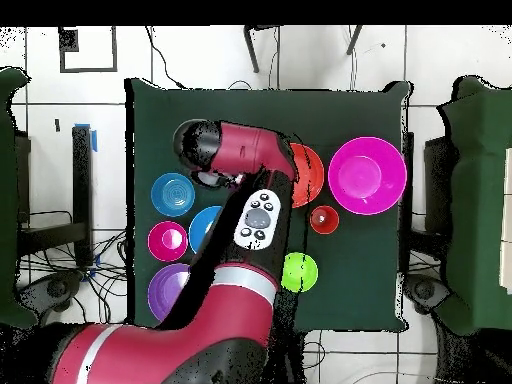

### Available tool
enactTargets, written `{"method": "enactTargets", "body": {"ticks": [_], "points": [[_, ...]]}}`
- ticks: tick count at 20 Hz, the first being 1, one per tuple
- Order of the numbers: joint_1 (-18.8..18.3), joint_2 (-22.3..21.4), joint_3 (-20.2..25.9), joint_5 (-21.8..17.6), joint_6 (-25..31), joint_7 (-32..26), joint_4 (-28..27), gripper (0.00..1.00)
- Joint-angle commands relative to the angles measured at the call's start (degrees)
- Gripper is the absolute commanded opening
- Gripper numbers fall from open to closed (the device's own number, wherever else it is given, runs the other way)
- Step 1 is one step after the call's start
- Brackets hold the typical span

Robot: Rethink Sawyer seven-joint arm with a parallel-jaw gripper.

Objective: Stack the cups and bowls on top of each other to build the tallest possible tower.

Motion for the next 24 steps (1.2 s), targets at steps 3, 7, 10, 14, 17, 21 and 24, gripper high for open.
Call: {"method": "enactTargets", "body": {"ticks": [3, 7, 10, 14, 17, 21, 24], "points": [[-2.6, -4.2, 3.7, -3.9, 1.2, -1.5, -2.5, 0.0], [-4.0, -4.6, 3.7, -5.7, -3.1, -3.7, -0.7, 0.0], [-5.3, -3.2, 5.4, -6.1, -7.4, -4.5, 0.8, 0.0], [-6.6, -1.0, 6.2, -6.6, -9.3, -5.5, -0.3, 0.0], [-7.4, 1.3, 6.4, -7.7, -11.2, -6.3, -1.9, 0.0], [-9.7, 3.3, 9.1, -8.2, -11.6, -8.5, -2.9, 0.0], [-10.8, 3.6, 10.2, -9.0, -11.9, -9.4, -2.5, 0.0]]}}
